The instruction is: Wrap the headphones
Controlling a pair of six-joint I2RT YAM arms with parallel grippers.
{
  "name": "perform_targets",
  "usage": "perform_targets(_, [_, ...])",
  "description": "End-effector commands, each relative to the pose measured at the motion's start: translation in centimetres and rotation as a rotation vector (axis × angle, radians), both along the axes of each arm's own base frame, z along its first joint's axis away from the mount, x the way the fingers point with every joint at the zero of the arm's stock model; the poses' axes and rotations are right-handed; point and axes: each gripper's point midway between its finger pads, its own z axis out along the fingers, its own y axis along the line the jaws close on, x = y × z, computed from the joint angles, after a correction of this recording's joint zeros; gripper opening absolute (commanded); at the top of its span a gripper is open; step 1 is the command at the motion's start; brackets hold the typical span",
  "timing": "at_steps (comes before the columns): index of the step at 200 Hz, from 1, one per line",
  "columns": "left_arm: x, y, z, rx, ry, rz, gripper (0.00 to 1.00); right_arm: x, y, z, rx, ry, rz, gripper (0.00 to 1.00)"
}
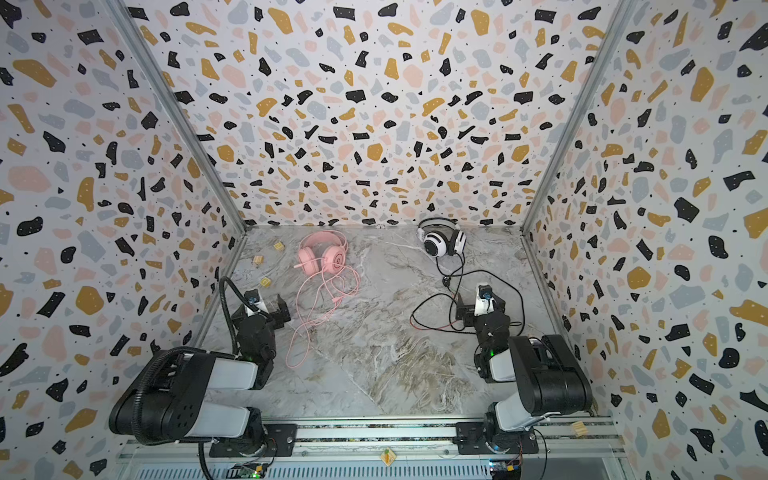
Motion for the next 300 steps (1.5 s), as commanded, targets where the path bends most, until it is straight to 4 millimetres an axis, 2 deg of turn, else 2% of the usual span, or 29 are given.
perform_targets(1, [0.4, 0.3, 1.9, -0.011, -0.074, 0.016, 1.00, 0.5, 0.0, 0.9, -0.001, -0.026, -0.001, 0.99])
perform_targets(253, [0.4, 0.3, 2.0, -0.012, -0.077, 0.016, 1.00, 0.4, -0.1, 0.9, -0.002, -0.029, -0.003, 0.99])
perform_targets(271, [0.4, 0.2, 2.0, -0.012, -0.078, 0.013, 1.00, -0.1, 0.5, 0.9, -0.024, -0.033, 0.025, 0.99])
perform_targets(274, [0.4, 0.2, 2.0, -0.012, -0.077, 0.013, 1.00, -0.1, 0.7, 1.7, -0.026, -0.065, 0.029, 0.99])
perform_targets(282, [0.4, 0.2, 2.0, -0.012, -0.077, 0.013, 1.00, -0.1, 0.9, 2.2, -0.033, -0.078, 0.028, 0.99])
perform_targets(286, [0.4, 0.2, 2.0, -0.011, -0.077, 0.012, 1.00, -0.3, 0.9, 1.8, -0.038, -0.058, 0.028, 0.99])
perform_targets(300, [0.4, 0.4, 2.4, -0.014, -0.091, 0.022, 1.00, -0.4, 0.7, 2.6, -0.036, -0.057, 0.010, 0.99])
